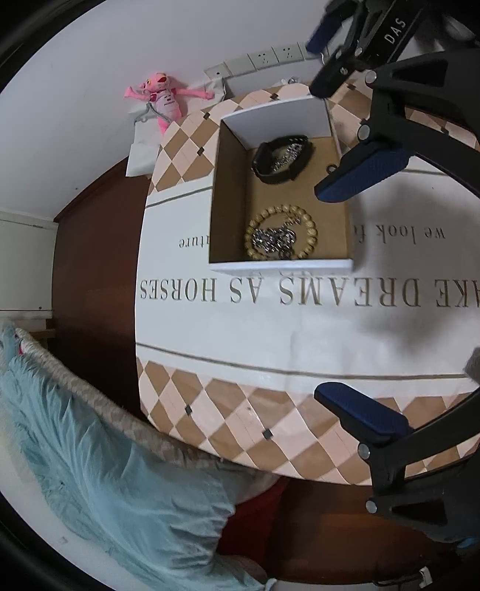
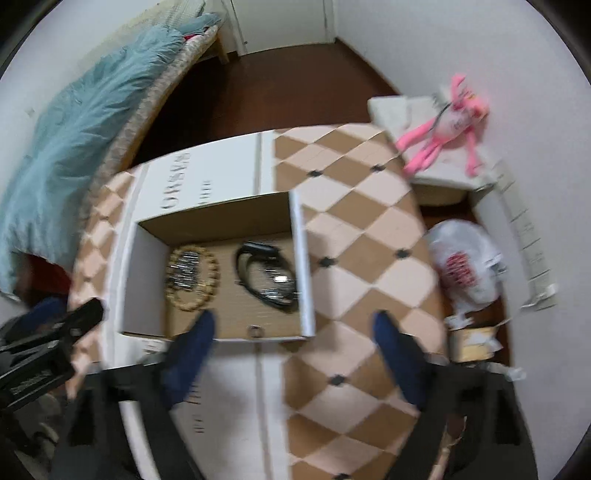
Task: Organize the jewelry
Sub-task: 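Lift both tools up and away from the box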
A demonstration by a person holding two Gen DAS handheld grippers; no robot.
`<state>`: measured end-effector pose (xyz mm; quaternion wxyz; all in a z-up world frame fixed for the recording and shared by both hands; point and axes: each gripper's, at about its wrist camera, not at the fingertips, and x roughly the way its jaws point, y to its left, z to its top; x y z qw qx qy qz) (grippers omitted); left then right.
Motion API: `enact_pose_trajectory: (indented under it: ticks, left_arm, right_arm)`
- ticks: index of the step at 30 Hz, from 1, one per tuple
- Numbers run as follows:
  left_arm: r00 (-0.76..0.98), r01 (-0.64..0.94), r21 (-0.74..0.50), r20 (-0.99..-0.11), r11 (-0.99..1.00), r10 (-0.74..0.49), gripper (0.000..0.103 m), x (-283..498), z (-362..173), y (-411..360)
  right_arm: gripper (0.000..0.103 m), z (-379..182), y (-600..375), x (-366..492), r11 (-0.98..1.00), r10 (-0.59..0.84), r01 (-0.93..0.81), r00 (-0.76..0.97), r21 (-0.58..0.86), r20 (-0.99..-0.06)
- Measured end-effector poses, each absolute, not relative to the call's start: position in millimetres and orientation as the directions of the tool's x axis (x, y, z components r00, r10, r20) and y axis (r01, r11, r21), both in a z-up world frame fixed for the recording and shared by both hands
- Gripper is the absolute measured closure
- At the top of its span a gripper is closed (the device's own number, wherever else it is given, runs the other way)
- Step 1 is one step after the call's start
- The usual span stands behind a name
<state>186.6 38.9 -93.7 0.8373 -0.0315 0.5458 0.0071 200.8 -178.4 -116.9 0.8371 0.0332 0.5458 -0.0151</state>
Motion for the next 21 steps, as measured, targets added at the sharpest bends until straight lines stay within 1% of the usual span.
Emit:
enact_pose_trajectory:
  ticks: [2,5,8,14,21]
  left_arm:
    - [0.413,-0.049,-0.031,-0.911,0.998,-0.008,0.004,180.2,-92.9,37.8]
    - [0.428,-0.053,-0.025,-0.904,0.998,0.0,0.003,170.3,-87.3,36.0]
    - [0.452,-0.053,-0.022,-0.892,0.998,0.005,0.003,160.4,-77.1,34.5]
    - [0.517,-0.056,-0.037,-0.856,0.998,-0.003,0.003,132.6,-38.5,32.0]
    - [0.58,-0.055,-0.008,-0.814,0.998,0.026,0.003,94.4,11.2,28.5]
  right_arm:
    - [0.007,-114.5,-178.9,195.5,0.998,-0.018,0.066,0.404,0.01,-0.915]
    - [0.003,-108.0,-181.0,186.3,0.997,-0.046,0.069,0.416,-0.019,-0.908]
    - [0.003,-96.0,-181.5,175.0,0.997,-0.058,0.068,0.438,-0.032,-0.897]
    - [0.003,-56.2,-178.7,141.6,0.997,-0.066,0.064,0.505,-0.039,-0.861]
    - [0.003,-2.0,-181.7,93.3,0.997,-0.066,0.069,0.591,-0.031,-0.804]
